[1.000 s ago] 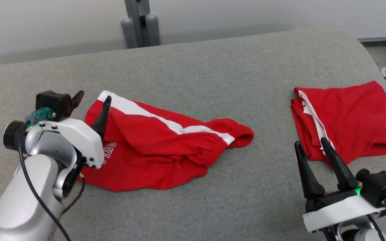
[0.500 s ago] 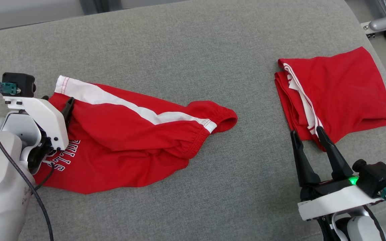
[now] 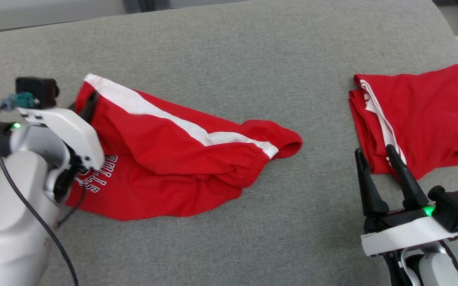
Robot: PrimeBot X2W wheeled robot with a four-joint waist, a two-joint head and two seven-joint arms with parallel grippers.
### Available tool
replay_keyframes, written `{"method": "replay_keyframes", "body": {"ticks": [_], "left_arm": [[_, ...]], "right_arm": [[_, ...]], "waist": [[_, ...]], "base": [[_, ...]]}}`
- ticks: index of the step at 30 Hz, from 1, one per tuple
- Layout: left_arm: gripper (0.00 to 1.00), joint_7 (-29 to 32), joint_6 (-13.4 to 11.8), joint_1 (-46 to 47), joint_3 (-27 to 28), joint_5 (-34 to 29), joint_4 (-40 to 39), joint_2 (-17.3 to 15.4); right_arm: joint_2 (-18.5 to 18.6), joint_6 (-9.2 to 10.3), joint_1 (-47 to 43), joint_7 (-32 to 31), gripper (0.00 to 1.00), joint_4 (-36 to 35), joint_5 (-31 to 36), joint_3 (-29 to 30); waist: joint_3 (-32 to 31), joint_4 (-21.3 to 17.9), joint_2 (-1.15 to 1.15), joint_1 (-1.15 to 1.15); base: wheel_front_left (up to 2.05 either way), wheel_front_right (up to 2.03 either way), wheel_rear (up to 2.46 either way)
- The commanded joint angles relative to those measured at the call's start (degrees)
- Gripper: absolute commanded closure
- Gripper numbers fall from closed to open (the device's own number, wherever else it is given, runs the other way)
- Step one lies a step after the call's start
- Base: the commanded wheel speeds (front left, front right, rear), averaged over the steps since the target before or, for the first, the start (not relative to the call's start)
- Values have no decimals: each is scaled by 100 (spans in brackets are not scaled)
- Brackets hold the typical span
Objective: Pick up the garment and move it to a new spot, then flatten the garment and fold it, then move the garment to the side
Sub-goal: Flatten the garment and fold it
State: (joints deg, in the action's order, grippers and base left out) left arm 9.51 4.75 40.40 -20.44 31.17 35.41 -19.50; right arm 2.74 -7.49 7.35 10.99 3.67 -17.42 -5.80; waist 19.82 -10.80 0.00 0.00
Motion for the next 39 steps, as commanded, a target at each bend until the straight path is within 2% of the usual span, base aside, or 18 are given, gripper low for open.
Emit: {"method": "replay_keyframes", "body": {"ticks": [1,4,5,11,16,19,23,31,32,33,36,39], "left_arm": [[100,-54,-62,-137,8,-4,-126,9],[100,-138,-189,-414,40,31,-527,17],[100,-213,-349,-723,67,0,-976,-7],[100,-423,-837,-1933,167,112,-2353,56],[100,-681,-1087,-2753,237,217,-3091,139],[100,-861,-1132,-3119,302,298,-3280,147],[100,-1080,-1057,-3539,327,398,-3284,159],[100,-1671,-889,-3922,400,612,-2603,380],[56,-1771,-886,-3908,436,653,-2500,440],[0,-1883,-892,-3860,460,645,-2428,488],[0,-2142,-1002,-3707,570,527,-2310,518],[0,-2314,-1229,-3621,708,351,-2402,555]], "right_arm": [[34,-2,-60,-13,0,-35,26,55],[33,-2,-68,-29,0,-57,33,120],[31,-2,-80,-51,0,-107,44,183],[31,-2,-151,-144,0,-235,121,352],[32,-2,-188,-284,0,-351,210,436],[32,-2,-207,-364,0,-425,258,467],[33,-2,-291,-473,0,-491,288,515],[32,-2,-447,-616,0,-563,267,584],[32,-2,-448,-618,0,-564,254,594],[31,-2,-456,-625,0,-568,239,598],[32,-2,-529,-625,0,-574,218,616],[32,-2,-527,-600,0,-606,209,636]], "waist": [[-15,69,0,0],[-32,157,0,0],[-22,248,0,0],[-24,516,0,0],[-78,677,0,0],[-121,737,0,0],[-256,774,0,0],[-556,769,0,0],[-591,764,0,0],[-623,760,0,0],[-722,732,0,0],[-819,689,0,0]], "base": [[0,0,0],[0,0,0],[0,0,0],[0,0,0],[0,0,0],[0,0,0],[0,0,0],[0,0,0],[0,0,0],[0,0,0],[0,0,0],[0,0,0]]}}
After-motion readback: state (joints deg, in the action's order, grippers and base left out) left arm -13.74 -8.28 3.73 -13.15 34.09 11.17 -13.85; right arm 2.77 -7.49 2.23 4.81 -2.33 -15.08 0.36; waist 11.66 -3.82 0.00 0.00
